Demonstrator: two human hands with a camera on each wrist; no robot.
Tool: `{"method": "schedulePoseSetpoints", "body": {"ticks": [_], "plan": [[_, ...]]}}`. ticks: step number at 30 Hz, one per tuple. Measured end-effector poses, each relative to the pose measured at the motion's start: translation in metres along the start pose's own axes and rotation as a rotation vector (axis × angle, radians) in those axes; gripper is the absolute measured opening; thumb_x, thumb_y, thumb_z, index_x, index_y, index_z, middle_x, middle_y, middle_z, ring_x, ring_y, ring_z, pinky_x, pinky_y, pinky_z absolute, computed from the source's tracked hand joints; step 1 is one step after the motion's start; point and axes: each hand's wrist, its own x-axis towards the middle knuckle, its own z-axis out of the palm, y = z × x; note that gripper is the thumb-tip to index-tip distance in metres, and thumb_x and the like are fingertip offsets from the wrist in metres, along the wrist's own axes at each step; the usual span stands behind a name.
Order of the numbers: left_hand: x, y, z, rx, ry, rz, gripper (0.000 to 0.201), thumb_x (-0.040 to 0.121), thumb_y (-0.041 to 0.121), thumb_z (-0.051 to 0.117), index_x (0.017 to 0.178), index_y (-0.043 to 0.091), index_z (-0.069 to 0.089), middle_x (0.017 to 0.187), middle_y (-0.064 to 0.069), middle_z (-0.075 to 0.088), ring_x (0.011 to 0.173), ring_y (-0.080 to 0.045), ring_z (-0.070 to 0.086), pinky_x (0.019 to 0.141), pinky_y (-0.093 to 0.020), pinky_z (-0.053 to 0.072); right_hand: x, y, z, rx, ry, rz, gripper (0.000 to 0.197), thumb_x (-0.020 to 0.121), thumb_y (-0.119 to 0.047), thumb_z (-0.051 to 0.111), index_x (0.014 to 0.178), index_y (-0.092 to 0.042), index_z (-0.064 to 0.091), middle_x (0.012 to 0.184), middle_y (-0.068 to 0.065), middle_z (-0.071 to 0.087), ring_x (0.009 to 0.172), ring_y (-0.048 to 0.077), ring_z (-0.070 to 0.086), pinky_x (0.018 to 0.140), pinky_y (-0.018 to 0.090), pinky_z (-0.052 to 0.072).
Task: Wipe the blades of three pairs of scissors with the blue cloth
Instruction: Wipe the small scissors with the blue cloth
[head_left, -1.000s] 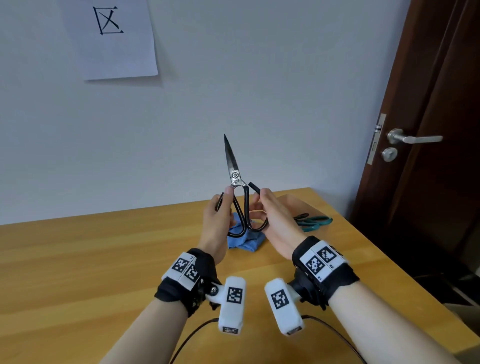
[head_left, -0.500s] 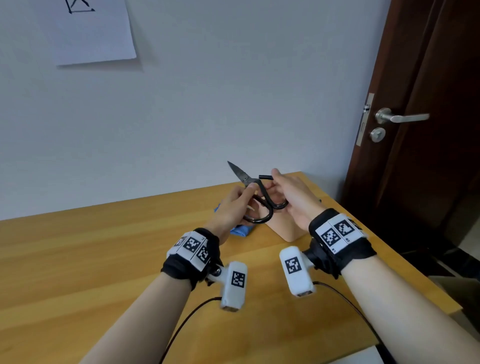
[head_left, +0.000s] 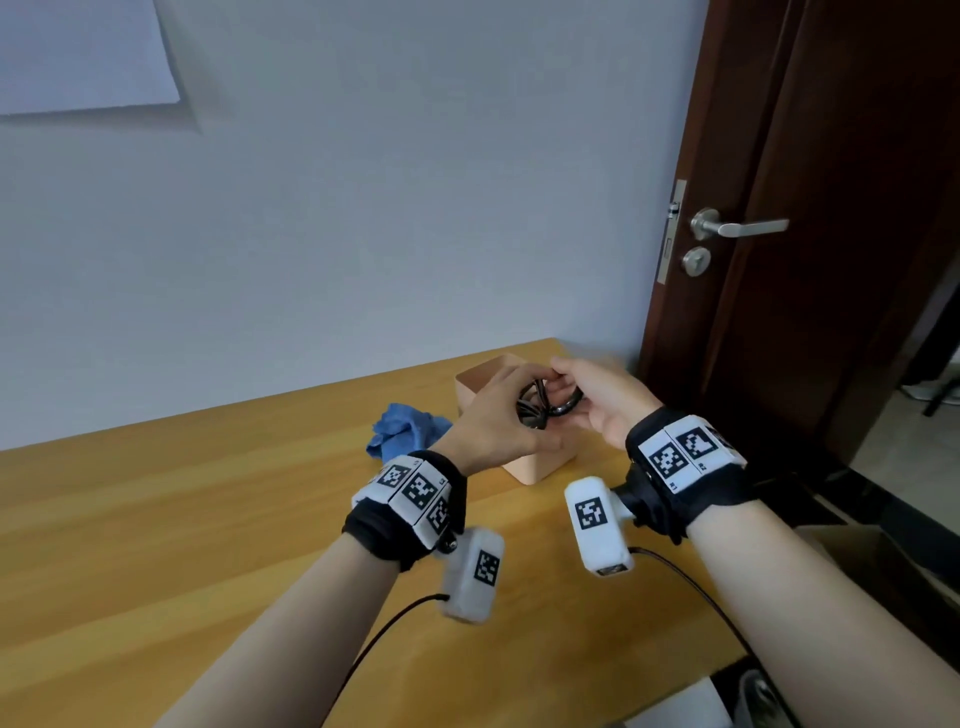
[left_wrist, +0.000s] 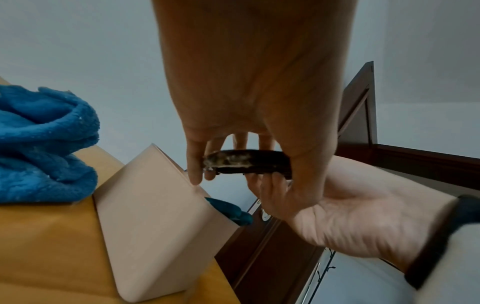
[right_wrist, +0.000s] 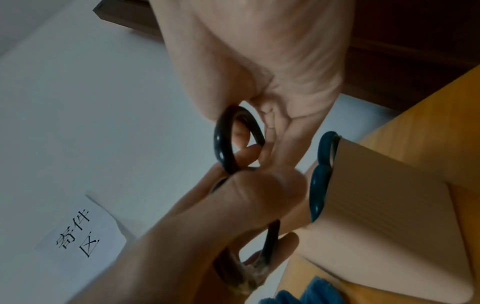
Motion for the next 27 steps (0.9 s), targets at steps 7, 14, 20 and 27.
{"method": "schedulePoseSetpoints", "body": {"ticks": [7, 14, 20, 27], "plan": [[0.011, 0.000, 0.001, -0.035, 0.002, -0.081, 0.043, 0.098, 0.035, 0.056, 0.139, 0.024, 0.051, 0.133, 0.001, 0.060, 0.125, -0.016, 0.053, 0.108, -0.035, 0.041, 0.010, -0.001, 0.000, 0.067, -0.019, -0.006, 0.039, 0.101, -0.036, 0.049, 0.082, -0.005, 0.062, 0.059, 0.007, 0.066, 0.053, 0.017, 0.065, 0.054, 0.031, 0.058], [0.021, -0.009, -0.012, -0.317, 0.156, -0.212, 0.030, 0.106, 0.030, 0.041, 0.128, 0.028, 0.061, 0.102, -0.004, 0.063, 0.090, -0.017, 0.061, 0.071, -0.025, 0.046, 0.025, -0.010, 0.018, -0.196, 0.080, -0.151, 0.027, 0.099, -0.010, 0.041, 0.109, 0.001, 0.063, 0.087, 0.019, 0.071, 0.074, 0.028, 0.069, 0.063, 0.034, 0.061], [0.024, -0.011, -0.026, -0.443, 0.201, -0.253, 0.022, 0.104, 0.025, 0.042, 0.111, 0.015, 0.060, 0.102, -0.009, 0.058, 0.085, -0.024, 0.056, 0.075, -0.036, 0.045, 0.041, -0.008, 0.036, -0.758, -0.072, -0.194, 0.018, 0.095, -0.017, 0.054, 0.079, -0.019, 0.064, 0.088, 0.003, 0.065, 0.090, 0.022, 0.059, 0.076, 0.028, 0.044], [0.028, -0.018, -0.032, -0.386, 0.184, -0.261, 0.015, 0.100, 0.015, 0.042, 0.102, 0.019, 0.056, 0.089, -0.002, 0.054, 0.079, -0.020, 0.051, 0.077, -0.037, 0.043, 0.048, -0.006, 0.057, -1.154, -0.242, -0.207, 0.018, 0.093, -0.019, 0.046, 0.100, -0.007, 0.058, 0.084, 0.009, 0.060, 0.091, 0.035, 0.064, 0.074, 0.039, 0.049]]}}
